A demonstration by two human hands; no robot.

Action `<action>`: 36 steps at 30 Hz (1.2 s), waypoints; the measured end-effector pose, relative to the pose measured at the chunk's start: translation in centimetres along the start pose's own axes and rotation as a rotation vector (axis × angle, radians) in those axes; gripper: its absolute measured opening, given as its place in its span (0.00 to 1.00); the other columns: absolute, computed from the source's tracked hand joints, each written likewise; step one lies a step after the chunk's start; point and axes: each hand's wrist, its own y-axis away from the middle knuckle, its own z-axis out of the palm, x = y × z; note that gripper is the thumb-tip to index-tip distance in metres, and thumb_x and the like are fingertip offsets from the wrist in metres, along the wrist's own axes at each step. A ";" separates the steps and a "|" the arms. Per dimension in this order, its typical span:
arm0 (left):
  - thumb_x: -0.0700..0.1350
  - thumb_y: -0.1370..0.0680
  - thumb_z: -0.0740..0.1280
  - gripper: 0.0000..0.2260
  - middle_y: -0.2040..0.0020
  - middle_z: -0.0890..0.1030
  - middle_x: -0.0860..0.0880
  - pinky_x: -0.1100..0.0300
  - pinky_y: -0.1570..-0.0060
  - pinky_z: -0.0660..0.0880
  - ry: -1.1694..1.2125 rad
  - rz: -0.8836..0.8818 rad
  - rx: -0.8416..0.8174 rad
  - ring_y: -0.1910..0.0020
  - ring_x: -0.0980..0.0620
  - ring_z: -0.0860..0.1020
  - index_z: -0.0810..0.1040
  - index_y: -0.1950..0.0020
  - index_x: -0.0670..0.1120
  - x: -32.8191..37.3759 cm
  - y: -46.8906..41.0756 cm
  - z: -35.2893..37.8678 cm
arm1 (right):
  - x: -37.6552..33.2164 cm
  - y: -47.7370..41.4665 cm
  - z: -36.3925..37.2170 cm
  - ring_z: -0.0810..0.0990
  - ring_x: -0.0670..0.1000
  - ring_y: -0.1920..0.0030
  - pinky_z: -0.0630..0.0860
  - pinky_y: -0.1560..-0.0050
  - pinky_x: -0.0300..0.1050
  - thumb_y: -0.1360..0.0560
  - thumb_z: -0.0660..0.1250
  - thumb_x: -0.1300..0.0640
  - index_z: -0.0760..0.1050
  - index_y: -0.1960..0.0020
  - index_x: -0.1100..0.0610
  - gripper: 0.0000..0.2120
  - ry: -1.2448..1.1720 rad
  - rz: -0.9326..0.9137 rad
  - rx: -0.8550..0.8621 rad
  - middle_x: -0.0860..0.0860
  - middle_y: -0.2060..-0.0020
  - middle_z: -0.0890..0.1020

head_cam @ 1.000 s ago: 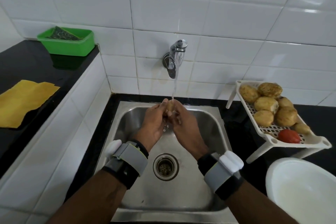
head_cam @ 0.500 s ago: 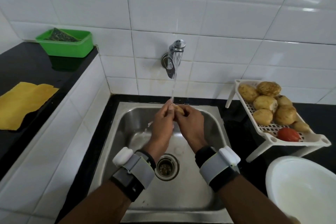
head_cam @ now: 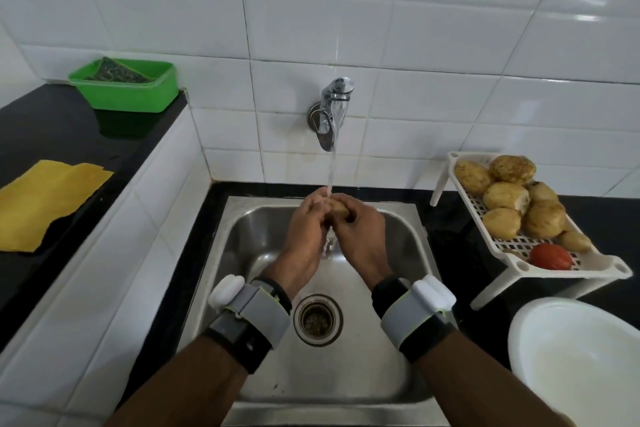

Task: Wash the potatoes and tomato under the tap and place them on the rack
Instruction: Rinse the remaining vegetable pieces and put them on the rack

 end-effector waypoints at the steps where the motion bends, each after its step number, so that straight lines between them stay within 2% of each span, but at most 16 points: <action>1: 0.42 0.17 0.56 0.13 0.50 0.81 0.45 0.60 0.51 0.76 -0.078 -0.008 0.035 0.51 0.52 0.80 0.77 0.38 0.45 0.3 -0.4 -0.4 | 0.1 0.3 0.1 0.82 0.39 0.54 0.79 0.49 0.35 0.23 0.65 0.62 0.79 0.38 0.52 0.15 0.016 -0.038 -0.051 0.44 0.52 0.85; 3: 0.45 0.16 0.55 0.14 0.60 0.81 0.47 0.60 0.60 0.75 -0.249 -0.037 0.062 0.60 0.53 0.79 0.79 0.45 0.44 0.5 -0.8 -1.0 | 0.1 0.7 0.2 0.80 0.41 0.47 0.76 0.43 0.35 0.23 0.63 0.66 0.77 0.35 0.55 0.18 0.072 -0.133 -0.106 0.44 0.48 0.83; 5: 0.47 0.16 0.55 0.16 0.63 0.81 0.47 0.60 0.65 0.75 -0.376 -0.036 0.064 0.65 0.53 0.79 0.80 0.49 0.43 0.4 -0.3 -1.3 | 0.2 0.6 0.7 0.74 0.46 0.37 0.69 0.33 0.36 0.22 0.61 0.67 0.75 0.32 0.58 0.19 0.124 -0.179 -0.100 0.49 0.39 0.79; 7: 0.47 0.16 0.56 0.15 0.63 0.81 0.46 0.62 0.68 0.74 -0.403 -0.001 0.057 0.66 0.53 0.79 0.80 0.51 0.43 -0.1 0.5 -1.1 | -0.1 0.7 1.0 0.70 0.45 0.33 0.62 0.33 0.29 0.18 0.58 0.63 0.72 0.30 0.57 0.18 0.097 -0.136 -0.143 0.50 0.34 0.76; 9: 0.44 0.16 0.56 0.12 0.61 0.81 0.47 0.65 0.67 0.73 -0.357 0.038 0.041 0.64 0.54 0.78 0.78 0.50 0.45 -0.5 1.6 -0.5 | -1.0 0.5 1.1 0.72 0.40 0.38 0.64 0.43 0.22 0.16 0.56 0.57 0.72 0.31 0.56 0.16 -0.001 -0.037 -0.195 0.46 0.38 0.77; 10: 0.44 0.16 0.56 0.11 0.61 0.79 0.48 0.65 0.68 0.71 -0.355 0.051 0.038 0.65 0.55 0.76 0.77 0.50 0.45 -0.7 2.1 -0.3 | -1.4 0.1 1.0 0.76 0.41 0.44 0.70 0.47 0.25 0.16 0.54 0.54 0.75 0.34 0.57 0.16 -0.068 0.031 -0.203 0.46 0.42 0.79; 12: 0.47 0.16 0.54 0.11 0.60 0.76 0.48 0.64 0.68 0.69 -0.352 0.072 0.043 0.65 0.55 0.73 0.74 0.48 0.44 -1.0 2.3 -0.1 | -1.9 -1.4 0.5 0.81 0.52 0.53 0.78 0.53 0.45 0.16 0.53 0.49 0.75 0.39 0.61 0.19 -0.220 0.203 -0.222 0.57 0.46 0.82; 14: 0.48 0.16 0.54 0.11 0.56 0.78 0.47 0.63 0.65 0.72 -0.334 0.072 0.111 0.61 0.53 0.76 0.73 0.45 0.43 -0.6 1.6 -0.2 | -2.2 -1.7 0.4 0.81 0.58 0.48 0.78 0.48 0.53 0.16 0.52 0.48 0.74 0.38 0.62 0.20 -0.312 0.272 -0.288 0.62 0.44 0.79; 16: 0.45 0.17 0.57 0.10 0.51 0.81 0.46 0.64 0.63 0.75 -0.273 0.065 0.182 0.54 0.52 0.81 0.75 0.43 0.43 0.3 0.3 -0.5 | -2.5 -0.6 0.8 0.80 0.51 0.44 0.76 0.43 0.46 0.16 0.52 0.48 0.75 0.37 0.58 0.19 -0.236 0.180 -0.311 0.54 0.43 0.81; 18: 0.41 0.18 0.59 0.09 0.49 0.82 0.44 0.64 0.61 0.77 -0.176 0.034 0.196 0.50 0.50 0.82 0.76 0.42 0.42 0.9 -0.6 -0.7 | -2.4 0.3 1.0 0.74 0.43 0.40 0.67 0.38 0.36 0.16 0.52 0.49 0.70 0.31 0.55 0.18 -0.091 0.055 -0.279 0.43 0.39 0.74; 20: 0.42 0.18 0.60 0.10 0.48 0.83 0.43 0.60 0.56 0.78 -0.064 -0.061 0.195 0.49 0.48 0.82 0.75 0.39 0.42 1.1 -0.7 -0.5 | -2.1 0.2 1.0 0.72 0.44 0.37 0.64 0.34 0.32 0.16 0.53 0.51 0.68 0.28 0.58 0.19 -0.034 -0.003 -0.224 0.46 0.37 0.74; 23: 0.42 0.18 0.61 0.10 0.48 0.83 0.43 0.58 0.53 0.79 0.148 -0.116 0.156 0.48 0.47 0.82 0.79 0.41 0.42 1.1 -0.4 -0.1 | -2.1 0.1 0.4 0.74 0.36 0.45 0.66 0.44 0.22 0.16 0.54 0.55 0.71 0.31 0.59 0.17 -0.072 -0.020 -0.191 0.45 0.43 0.76; 27: 0.42 0.19 0.63 0.08 0.52 0.84 0.45 0.62 0.58 0.77 0.014 -0.052 0.101 0.51 0.50 0.81 0.83 0.48 0.45 1.3 -0.2 -0.3 | -0.9 -1.0 -0.4 0.82 0.46 0.49 0.79 0.43 0.44 0.17 0.58 0.51 0.78 0.38 0.55 0.15 0.065 -0.004 -0.226 0.50 0.48 0.84; 31: 0.43 0.19 0.63 0.09 0.49 0.83 0.46 0.63 0.63 0.76 -0.247 -0.030 0.082 0.55 0.51 0.80 0.82 0.45 0.46 3.1 -1.0 -0.6 | -0.7 -1.8 -1.7 0.84 0.49 0.57 0.83 0.52 0.46 0.25 0.69 0.61 0.81 0.46 0.56 0.09 -0.024 0.113 -0.282 0.50 0.56 0.85; 34: 0.37 0.18 0.58 0.17 0.35 0.76 0.47 0.57 0.46 0.77 -0.407 0.105 0.051 0.43 0.50 0.76 0.71 0.29 0.46 5.4 -2.9 -0.3 | -0.7 -1.9 -1.5 0.85 0.49 0.58 0.83 0.56 0.42 0.26 0.70 0.62 0.78 0.42 0.60 0.13 -0.097 0.181 -0.290 0.52 0.54 0.84; 36: 0.34 0.18 0.56 0.24 0.26 0.68 0.49 0.51 0.32 0.70 -0.478 0.139 0.018 0.31 0.49 0.70 0.61 0.23 0.48 6.9 -4.4 0.2 | -0.9 -2.0 -1.2 0.84 0.48 0.59 0.81 0.59 0.37 0.25 0.69 0.61 0.78 0.42 0.59 0.12 -0.099 0.197 -0.310 0.52 0.54 0.83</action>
